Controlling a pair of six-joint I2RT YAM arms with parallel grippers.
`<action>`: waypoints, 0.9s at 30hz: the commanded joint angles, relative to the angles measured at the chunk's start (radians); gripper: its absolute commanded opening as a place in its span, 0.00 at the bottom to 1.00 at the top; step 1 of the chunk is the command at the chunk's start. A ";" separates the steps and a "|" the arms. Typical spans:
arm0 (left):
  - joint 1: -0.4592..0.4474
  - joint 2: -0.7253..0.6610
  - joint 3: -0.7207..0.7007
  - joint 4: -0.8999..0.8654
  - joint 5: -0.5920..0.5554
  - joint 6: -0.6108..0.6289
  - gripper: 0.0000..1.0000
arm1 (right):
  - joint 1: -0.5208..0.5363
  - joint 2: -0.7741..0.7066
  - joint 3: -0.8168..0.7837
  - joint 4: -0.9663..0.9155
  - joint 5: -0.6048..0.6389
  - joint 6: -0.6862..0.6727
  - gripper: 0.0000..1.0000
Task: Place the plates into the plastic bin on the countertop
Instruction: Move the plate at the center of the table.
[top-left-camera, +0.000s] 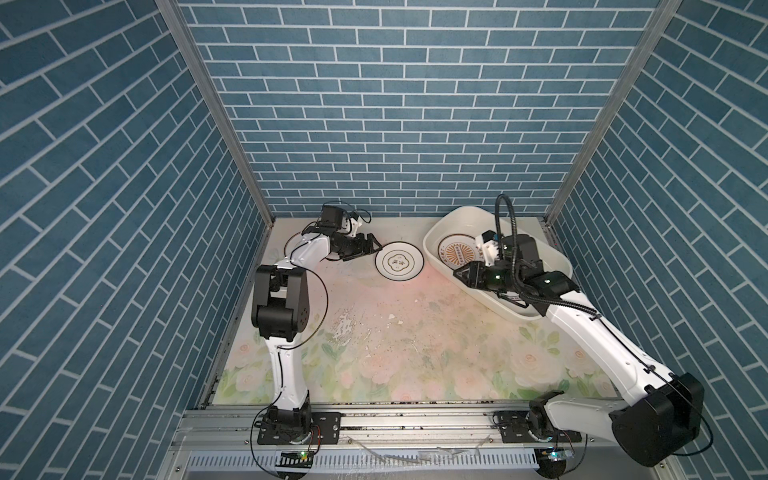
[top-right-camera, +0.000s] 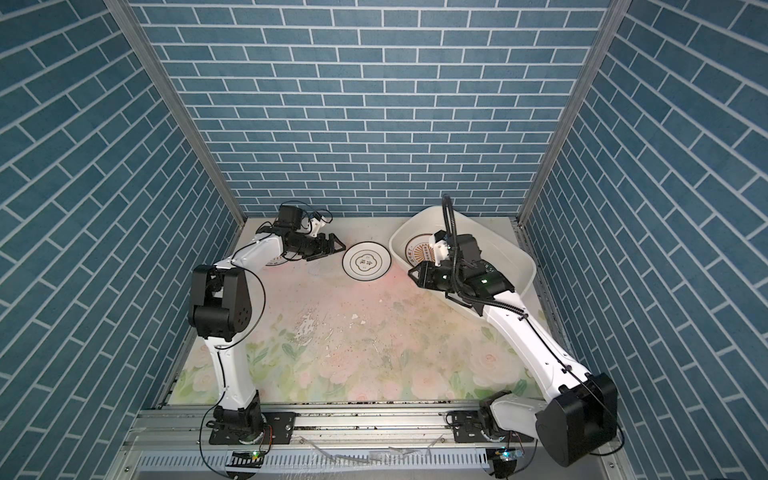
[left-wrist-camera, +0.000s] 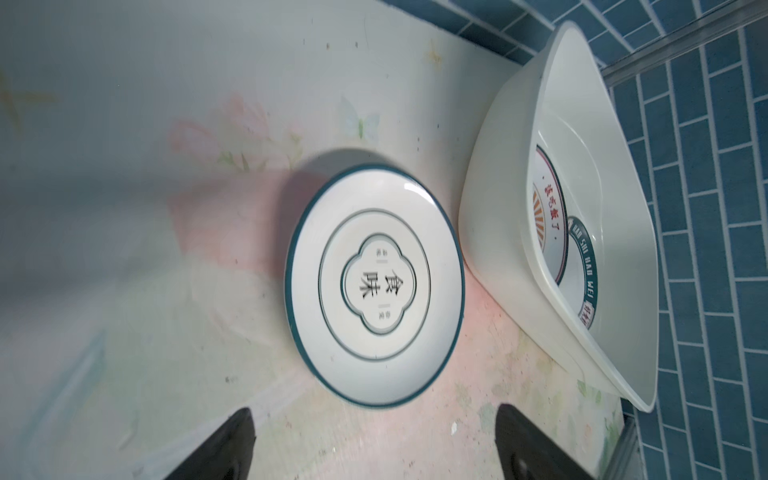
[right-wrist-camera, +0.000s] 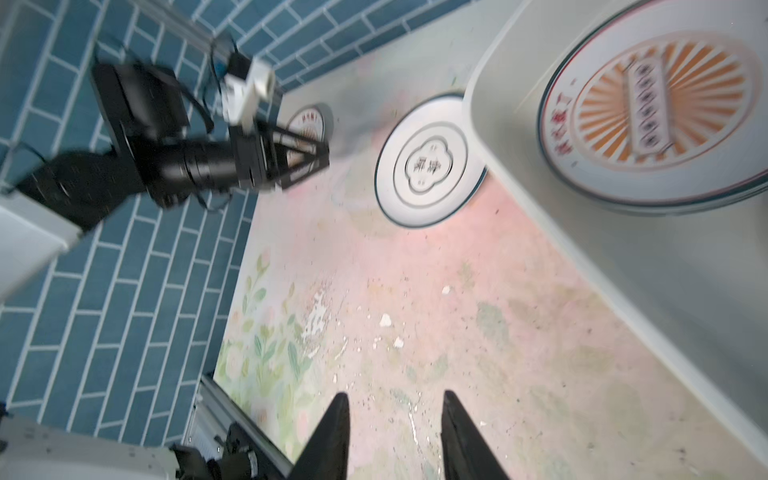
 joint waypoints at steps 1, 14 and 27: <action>-0.007 0.054 0.123 -0.026 -0.012 0.074 0.93 | 0.036 0.009 -0.038 0.101 0.031 0.031 0.38; -0.063 0.446 0.771 -0.182 0.015 0.244 1.00 | 0.095 0.044 0.025 0.029 0.217 -0.047 0.38; -0.131 0.546 0.783 -0.140 -0.158 0.104 1.00 | 0.097 0.000 -0.004 0.002 0.229 -0.011 0.38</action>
